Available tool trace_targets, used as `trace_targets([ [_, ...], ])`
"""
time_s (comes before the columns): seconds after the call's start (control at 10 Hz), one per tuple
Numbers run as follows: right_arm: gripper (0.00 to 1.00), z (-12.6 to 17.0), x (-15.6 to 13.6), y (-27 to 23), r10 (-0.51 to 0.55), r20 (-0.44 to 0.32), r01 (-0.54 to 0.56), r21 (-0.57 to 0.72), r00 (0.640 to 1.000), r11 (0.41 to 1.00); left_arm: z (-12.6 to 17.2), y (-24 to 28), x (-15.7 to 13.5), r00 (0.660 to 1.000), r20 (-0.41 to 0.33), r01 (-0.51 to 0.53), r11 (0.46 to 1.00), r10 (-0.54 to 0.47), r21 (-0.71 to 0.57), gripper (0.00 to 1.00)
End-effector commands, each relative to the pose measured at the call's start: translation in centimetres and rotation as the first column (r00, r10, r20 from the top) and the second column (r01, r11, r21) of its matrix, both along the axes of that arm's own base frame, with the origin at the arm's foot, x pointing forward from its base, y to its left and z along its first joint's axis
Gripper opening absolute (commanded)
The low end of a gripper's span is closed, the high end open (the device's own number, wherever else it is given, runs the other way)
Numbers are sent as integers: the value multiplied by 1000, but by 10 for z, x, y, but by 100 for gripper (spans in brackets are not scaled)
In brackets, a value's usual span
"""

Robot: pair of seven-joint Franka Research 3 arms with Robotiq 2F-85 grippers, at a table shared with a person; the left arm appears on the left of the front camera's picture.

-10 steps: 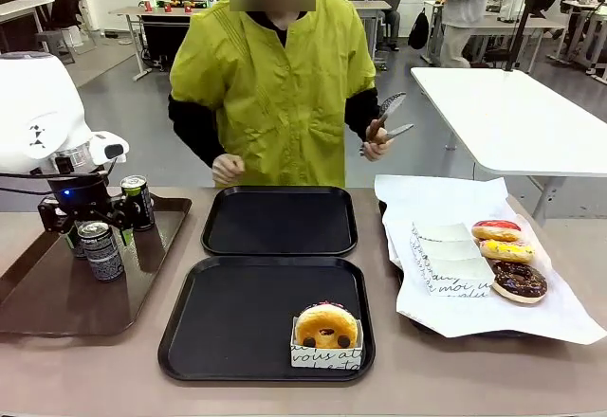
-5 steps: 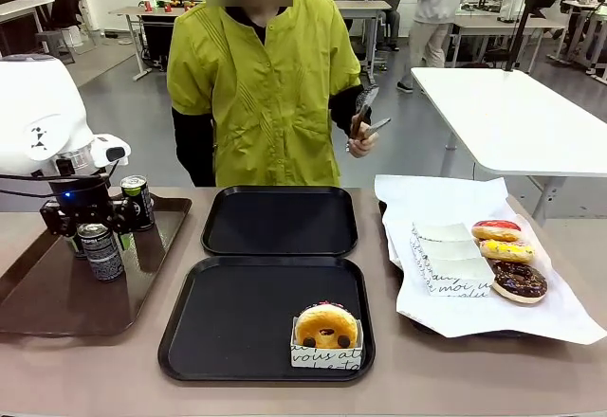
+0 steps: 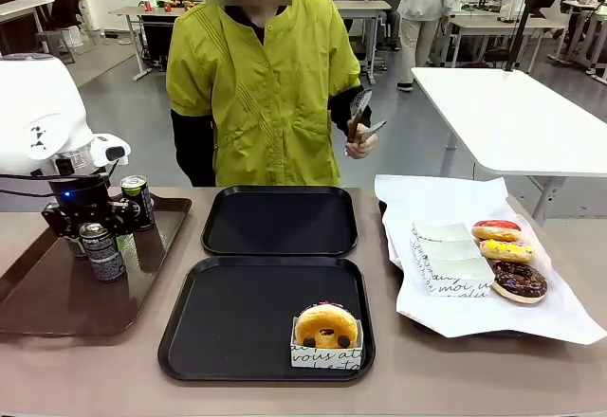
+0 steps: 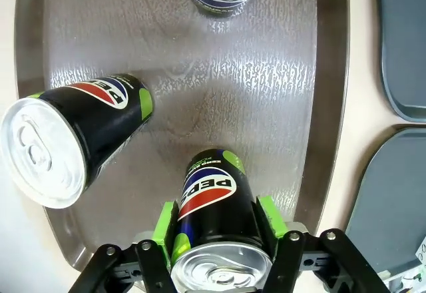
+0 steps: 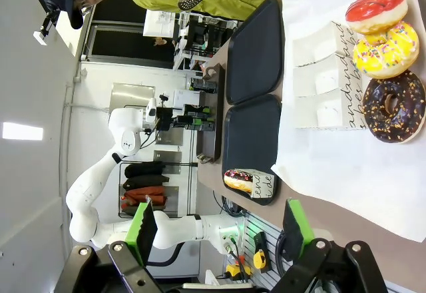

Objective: Set up donuts and drinks on trays.
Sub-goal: Pick up one Pepsi coke and place it on the Flat Tray.

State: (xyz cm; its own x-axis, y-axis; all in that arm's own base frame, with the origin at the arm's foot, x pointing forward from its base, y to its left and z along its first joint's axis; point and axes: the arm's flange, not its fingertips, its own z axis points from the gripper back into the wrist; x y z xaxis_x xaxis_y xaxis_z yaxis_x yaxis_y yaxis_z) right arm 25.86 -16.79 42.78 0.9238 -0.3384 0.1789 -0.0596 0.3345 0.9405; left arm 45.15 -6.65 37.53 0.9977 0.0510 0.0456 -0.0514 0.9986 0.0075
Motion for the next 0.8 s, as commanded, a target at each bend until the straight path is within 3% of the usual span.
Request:
trace_targets([
  [0.0, 100, 0, 2, 0, 2, 16, -2, 6, 1000, 1000, 22, -3, -7, 1000, -11, 20, 1000, -19, 11, 41],
  [0.3, 100, 0, 2, 0, 2, 16, -2, 6, 1000, 1000, 117, -24, -42, 996, -5, 91, 995, -91, -28, 41],
  [0.5, 100, 0, 2, 0, 2, 16, -2, 6, 1000, 1000, 150, -28, -66, 996, -24, 81, 997, -81, -4, 41],
  [0.7, 100, 0, 2, 0, 2, 16, -2, 6, 1000, 1000, 164, -20, -79, 999, -18, -33, 999, 34, 14, 41],
])
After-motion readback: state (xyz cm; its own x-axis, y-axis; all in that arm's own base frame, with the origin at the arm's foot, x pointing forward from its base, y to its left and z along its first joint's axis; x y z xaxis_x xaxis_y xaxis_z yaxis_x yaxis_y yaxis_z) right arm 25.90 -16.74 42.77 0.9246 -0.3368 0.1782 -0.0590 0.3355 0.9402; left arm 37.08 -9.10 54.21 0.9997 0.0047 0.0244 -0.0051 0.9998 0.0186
